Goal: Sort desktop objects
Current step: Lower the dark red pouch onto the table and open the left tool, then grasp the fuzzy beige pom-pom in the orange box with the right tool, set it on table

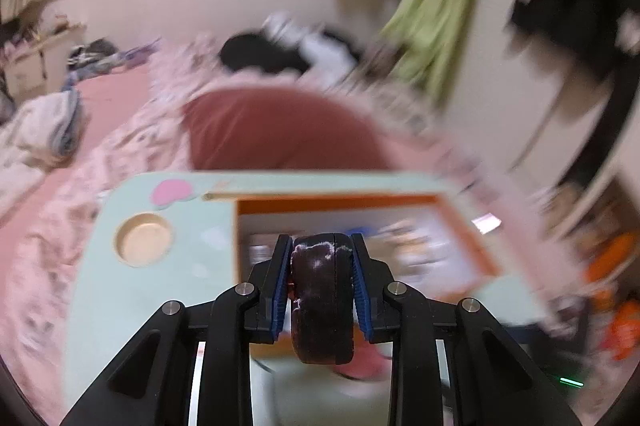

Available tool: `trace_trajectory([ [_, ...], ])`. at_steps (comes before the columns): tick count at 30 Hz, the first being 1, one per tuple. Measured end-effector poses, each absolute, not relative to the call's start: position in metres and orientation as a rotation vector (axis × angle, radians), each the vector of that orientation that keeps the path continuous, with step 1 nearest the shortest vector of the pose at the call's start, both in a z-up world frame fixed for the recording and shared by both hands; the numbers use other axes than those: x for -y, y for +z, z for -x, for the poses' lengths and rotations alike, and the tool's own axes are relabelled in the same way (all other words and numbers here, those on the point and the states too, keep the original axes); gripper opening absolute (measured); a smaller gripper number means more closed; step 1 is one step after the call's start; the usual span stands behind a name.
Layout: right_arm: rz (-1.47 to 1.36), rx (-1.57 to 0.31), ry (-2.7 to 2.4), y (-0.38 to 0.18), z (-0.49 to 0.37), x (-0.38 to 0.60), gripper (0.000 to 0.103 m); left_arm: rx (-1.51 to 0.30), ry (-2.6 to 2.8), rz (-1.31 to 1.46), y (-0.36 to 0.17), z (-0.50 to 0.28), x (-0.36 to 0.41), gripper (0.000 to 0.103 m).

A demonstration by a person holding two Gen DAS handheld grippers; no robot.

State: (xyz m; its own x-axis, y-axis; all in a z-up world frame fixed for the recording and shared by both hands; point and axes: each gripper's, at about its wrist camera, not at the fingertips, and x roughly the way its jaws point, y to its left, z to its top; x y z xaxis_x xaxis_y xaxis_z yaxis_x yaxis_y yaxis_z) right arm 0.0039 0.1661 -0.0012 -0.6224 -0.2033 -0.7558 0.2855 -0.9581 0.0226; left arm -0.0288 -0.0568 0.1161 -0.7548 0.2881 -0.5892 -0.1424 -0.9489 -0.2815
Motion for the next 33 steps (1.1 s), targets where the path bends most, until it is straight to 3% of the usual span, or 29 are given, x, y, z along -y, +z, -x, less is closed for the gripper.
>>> trace_trajectory([
  [4,-1.195,-0.144,-2.604,-0.001,-0.004,-0.167,0.100,0.422,2.566,0.905,0.110,-0.007,0.052,0.026],
  [10,-1.195,-0.144,-2.604,-0.001,-0.004,-0.167,0.100,0.409,2.482,1.186,0.025,0.016,0.026,0.027],
  [14,-1.195,-0.144,-2.604,-0.001,-0.005,-0.167,0.100,0.462,2.577,1.212,0.007,0.019,0.031,0.046],
  [16,-1.193,-0.142,-2.605,-0.001,-0.005,-0.167,0.100,0.471,2.609,1.131,0.020,0.002,0.037,0.061],
  [18,-1.194,-0.144,-2.605,0.000,-0.005,-0.167,0.100,0.429,2.702,1.008,0.030,-0.024,0.044,0.093],
  [20,-1.194,-0.143,-2.605,0.000,-0.006,-0.167,0.100,0.349,2.775,0.948,0.031,-0.038,0.043,0.102],
  [25,-1.195,-0.144,-2.604,0.000,-0.006,-0.168,0.100,-0.078,2.737,1.125,0.000,-0.042,0.018,0.103],
  [30,-1.184,-0.132,-2.604,0.006,-0.011,-0.168,0.100,-0.049,2.736,1.137,0.002,-0.039,0.026,0.103],
  [33,-1.088,-0.017,-2.549,0.010,-0.017,-0.179,0.096,-0.046,2.737,1.136,0.001,-0.040,0.028,0.103],
])
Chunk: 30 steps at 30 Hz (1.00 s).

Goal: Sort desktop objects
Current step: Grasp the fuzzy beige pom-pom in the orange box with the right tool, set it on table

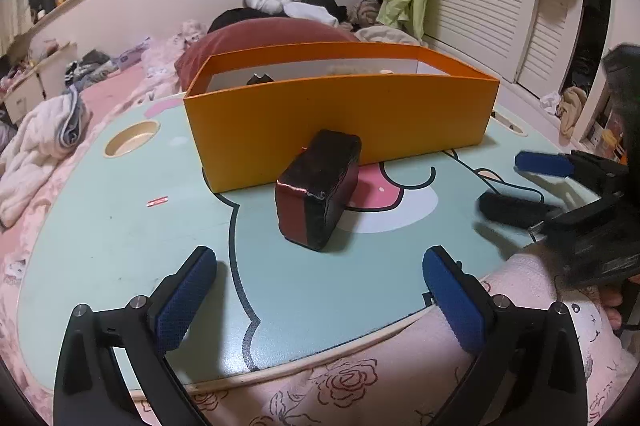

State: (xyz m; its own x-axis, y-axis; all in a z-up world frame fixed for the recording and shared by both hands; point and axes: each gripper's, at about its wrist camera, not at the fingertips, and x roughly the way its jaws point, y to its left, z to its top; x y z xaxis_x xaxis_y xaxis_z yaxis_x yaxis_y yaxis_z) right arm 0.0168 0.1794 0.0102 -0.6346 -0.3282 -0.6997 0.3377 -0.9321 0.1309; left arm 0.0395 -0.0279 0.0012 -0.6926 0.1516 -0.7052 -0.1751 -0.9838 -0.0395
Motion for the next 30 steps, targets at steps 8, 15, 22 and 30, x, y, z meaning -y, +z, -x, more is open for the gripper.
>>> trace_trajectory([
  [8,-0.809,0.040,-2.485,0.093,0.003,-0.163,0.069,-0.046,2.740,1.130,0.001,-0.043,0.020,0.103],
  [15,-1.202,0.073,-2.414,0.063,0.100,-0.132,0.062,-0.043,2.742,1.129,0.001,-0.041,0.016,0.103],
  [22,-1.221,0.152,-2.384,0.049,0.096,-0.145,0.031,-0.041,2.744,1.130,0.001,-0.040,0.013,0.103],
  [30,-0.929,0.203,-2.346,0.101,-0.001,-0.194,0.032,-0.041,2.747,1.131,0.000,-0.040,0.011,0.103],
])
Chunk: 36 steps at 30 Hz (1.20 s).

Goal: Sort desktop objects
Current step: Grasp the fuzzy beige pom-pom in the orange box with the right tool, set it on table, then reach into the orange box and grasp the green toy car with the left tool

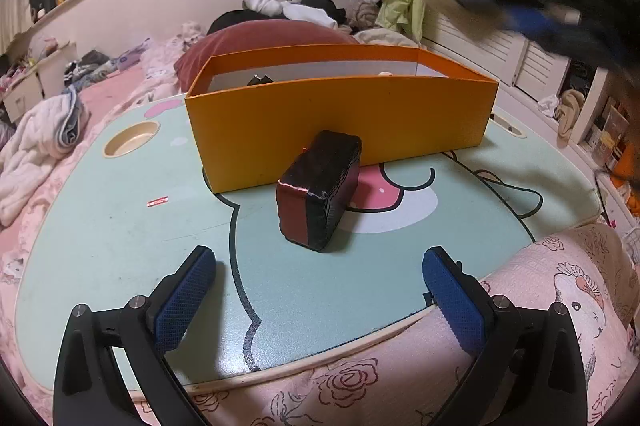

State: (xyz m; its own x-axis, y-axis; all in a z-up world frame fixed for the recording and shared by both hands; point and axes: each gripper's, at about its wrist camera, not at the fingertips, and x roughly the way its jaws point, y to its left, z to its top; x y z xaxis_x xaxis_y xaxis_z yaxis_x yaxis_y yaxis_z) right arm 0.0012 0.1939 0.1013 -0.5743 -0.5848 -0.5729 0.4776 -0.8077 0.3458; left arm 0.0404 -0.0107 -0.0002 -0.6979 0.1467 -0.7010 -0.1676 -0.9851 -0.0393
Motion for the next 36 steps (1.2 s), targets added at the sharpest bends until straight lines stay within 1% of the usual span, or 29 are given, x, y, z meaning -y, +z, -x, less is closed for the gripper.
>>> trace_trajectory([
  [6,-1.060,0.127,-2.383,0.048,-0.011,-0.191,0.032,-0.041,2.749,1.129,-0.001,-0.040,0.010,0.103],
  [9,-1.038,0.156,-2.416,0.042,-0.008,-0.189,0.035,-0.041,2.749,1.129,-0.001,-0.040,0.009,0.103],
  [11,-0.991,0.185,-2.445,0.048,-0.013,-0.196,0.043,-0.038,2.749,1.130,-0.001,-0.041,0.009,0.103],
  [13,-0.943,0.187,-2.467,0.051,-0.023,-0.202,0.069,-0.037,2.747,1.133,-0.002,-0.040,0.009,0.103],
  [14,-0.922,0.176,-2.481,0.052,-0.030,-0.204,0.073,-0.034,2.746,1.133,-0.001,-0.039,0.010,0.103],
  [16,-0.923,0.076,-2.503,0.048,-0.043,-0.202,0.074,-0.027,2.744,1.131,-0.002,-0.038,0.011,0.103],
  [18,-1.023,-0.053,-2.508,0.034,-0.042,-0.190,0.074,-0.027,2.742,1.131,-0.001,-0.037,0.012,0.103],
  [19,-1.087,-0.119,-2.505,0.023,-0.037,-0.183,0.076,-0.031,2.740,1.135,-0.001,-0.037,0.011,0.103],
  [20,-1.049,-0.173,-2.540,0.020,-0.037,-0.177,0.077,-0.039,2.745,1.133,0.000,-0.037,0.012,0.103],
  [22,-1.066,-0.180,-2.534,0.016,-0.028,-0.170,0.079,-0.027,2.742,1.129,0.000,-0.036,0.015,0.103],
  [26,-1.051,-0.185,-2.537,0.006,-0.018,-0.166,0.080,-0.031,2.751,1.109,-0.003,-0.039,0.012,0.103],
  [28,-1.054,-0.185,-2.537,0.003,-0.013,-0.162,0.082,-0.004,2.746,1.096,-0.002,-0.040,0.015,0.101],
  [29,-1.051,-0.188,-2.539,0.002,-0.013,-0.161,0.082,0.036,2.736,1.086,0.000,-0.041,0.018,0.094],
  [30,-1.051,-0.187,-2.539,-0.001,-0.009,-0.160,0.082,0.076,2.727,1.082,0.003,-0.042,0.022,0.080],
  [31,-1.051,-0.185,-2.538,0.000,-0.013,-0.158,0.082,0.111,2.723,1.078,0.008,-0.042,0.027,0.073],
  [32,-1.048,-0.186,-2.539,0.001,-0.015,-0.157,0.083,0.146,2.719,1.069,0.014,-0.042,0.032,0.062],
  [33,-1.048,-0.185,-2.539,0.001,-0.019,-0.154,0.083,0.186,2.715,1.036,0.029,-0.040,0.039,0.054],
  [34,-1.047,-0.186,-2.539,0.000,-0.018,-0.153,0.083,0.199,2.716,1.013,0.039,-0.037,0.043,0.051],
  [36,-1.048,-0.185,-2.539,0.002,-0.019,-0.156,0.083,0.187,2.735,0.984,0.067,-0.024,0.050,0.035],
])
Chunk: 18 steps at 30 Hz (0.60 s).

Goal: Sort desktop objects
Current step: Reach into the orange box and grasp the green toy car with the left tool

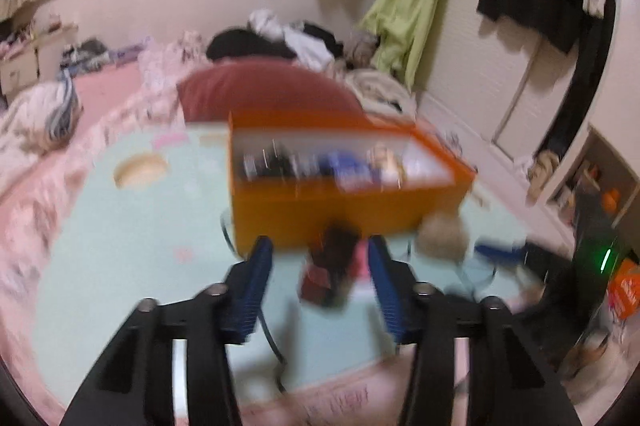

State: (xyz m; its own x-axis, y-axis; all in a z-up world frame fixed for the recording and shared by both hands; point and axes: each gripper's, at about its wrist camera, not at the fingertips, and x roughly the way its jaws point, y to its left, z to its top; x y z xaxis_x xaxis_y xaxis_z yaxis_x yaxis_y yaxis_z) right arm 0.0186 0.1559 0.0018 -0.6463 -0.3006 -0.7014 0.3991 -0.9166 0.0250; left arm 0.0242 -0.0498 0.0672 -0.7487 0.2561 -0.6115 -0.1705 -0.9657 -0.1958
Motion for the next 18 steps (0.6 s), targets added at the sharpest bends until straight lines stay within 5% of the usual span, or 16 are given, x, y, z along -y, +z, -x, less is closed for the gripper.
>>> trace_trajectory([
  [3,-1.042,-0.186,-2.539,0.003,-0.022,-0.157,0.083,0.122,2.719,1.068,0.100,0.019,0.051,0.021],
  [7,-1.039,-0.185,-2.540,0.003,-0.022,-0.157,0.083,-0.015,2.664,1.325,0.096,0.080,0.042,0.021],
  [12,-1.028,-0.184,-2.542,0.004,-0.026,-0.164,0.083,-0.322,2.635,1.492,0.064,0.128,0.013,0.049],
  [18,-1.016,-0.184,-2.546,0.007,-0.034,-0.174,0.083,-0.483,2.585,1.709,0.026,0.152,0.006,0.046],
])
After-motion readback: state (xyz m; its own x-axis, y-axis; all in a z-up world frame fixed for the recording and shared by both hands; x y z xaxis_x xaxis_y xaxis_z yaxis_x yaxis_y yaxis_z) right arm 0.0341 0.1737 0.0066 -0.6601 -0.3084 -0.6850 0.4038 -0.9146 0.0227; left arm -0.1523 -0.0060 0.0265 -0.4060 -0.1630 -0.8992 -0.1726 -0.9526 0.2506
